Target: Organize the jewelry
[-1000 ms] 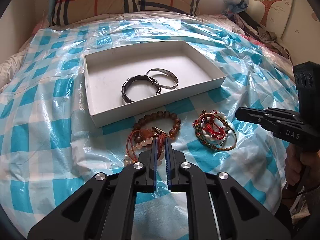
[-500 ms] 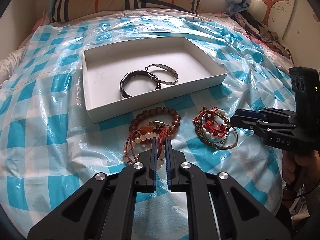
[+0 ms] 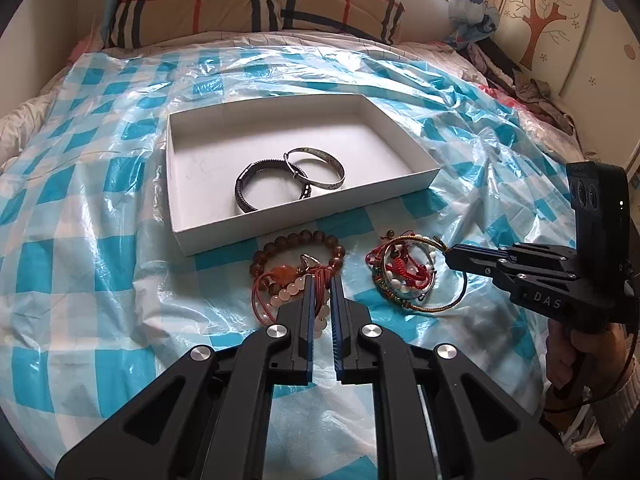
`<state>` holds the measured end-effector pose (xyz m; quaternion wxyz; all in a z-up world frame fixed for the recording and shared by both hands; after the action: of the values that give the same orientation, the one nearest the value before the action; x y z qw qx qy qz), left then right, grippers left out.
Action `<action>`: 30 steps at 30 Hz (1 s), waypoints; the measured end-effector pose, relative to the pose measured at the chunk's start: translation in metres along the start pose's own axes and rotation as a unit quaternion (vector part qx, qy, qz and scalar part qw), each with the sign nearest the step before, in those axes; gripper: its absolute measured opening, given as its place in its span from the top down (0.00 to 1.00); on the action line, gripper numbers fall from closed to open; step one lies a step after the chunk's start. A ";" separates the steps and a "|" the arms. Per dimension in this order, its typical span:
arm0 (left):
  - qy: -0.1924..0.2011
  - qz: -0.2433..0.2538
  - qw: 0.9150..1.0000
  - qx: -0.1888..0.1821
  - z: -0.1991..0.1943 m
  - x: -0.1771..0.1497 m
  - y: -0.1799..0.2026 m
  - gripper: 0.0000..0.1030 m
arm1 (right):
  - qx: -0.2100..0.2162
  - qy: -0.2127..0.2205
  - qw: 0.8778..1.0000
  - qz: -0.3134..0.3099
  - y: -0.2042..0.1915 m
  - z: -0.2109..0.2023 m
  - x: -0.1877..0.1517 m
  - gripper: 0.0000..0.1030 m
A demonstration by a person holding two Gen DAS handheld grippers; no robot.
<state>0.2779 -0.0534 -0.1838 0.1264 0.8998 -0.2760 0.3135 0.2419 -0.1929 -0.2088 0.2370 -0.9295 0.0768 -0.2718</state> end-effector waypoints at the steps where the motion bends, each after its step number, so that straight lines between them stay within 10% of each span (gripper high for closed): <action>1: 0.004 -0.002 1.000 -0.002 -0.004 0.002 0.001 0.93 | 0.013 0.004 1.000 0.005 -0.005 -0.005 0.002 0.94; 10: 0.034 -0.012 0.999 -0.023 -0.027 0.016 0.012 0.93 | 0.087 0.028 0.995 0.043 -0.030 -0.030 0.016 0.95; 17: 0.045 -0.017 0.998 -0.028 -0.032 0.022 0.012 0.93 | 0.041 0.016 0.999 0.017 -0.020 -0.023 0.013 0.94; 21: 0.043 -0.019 0.998 -0.030 -0.031 0.021 0.011 0.93 | -0.016 0.011 1.000 -0.001 0.004 -0.006 0.010 0.59; 27: 0.041 -0.019 0.999 -0.030 -0.029 0.020 0.012 0.93 | -0.061 -0.031 0.998 -0.013 0.028 0.024 -0.002 0.62; 30: 0.040 -0.018 0.999 -0.030 -0.029 0.020 0.012 0.93 | -0.064 -0.044 0.997 -0.013 0.032 0.031 -0.010 0.83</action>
<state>0.2696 -0.0598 -0.1482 0.1698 0.8871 -0.2633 0.3390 0.2493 -0.2061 -0.2521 0.1765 -0.9549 0.0715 -0.2279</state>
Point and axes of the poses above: each gripper's, at about its wrist camera, not at the fingertips, and z roughly the way its jaws point, y to its right, x to its top, the point moved 10 cm from there along z, roughly the way its jaws point, and after that the axes turned 12 degrees about z, right-handed, at the moved point
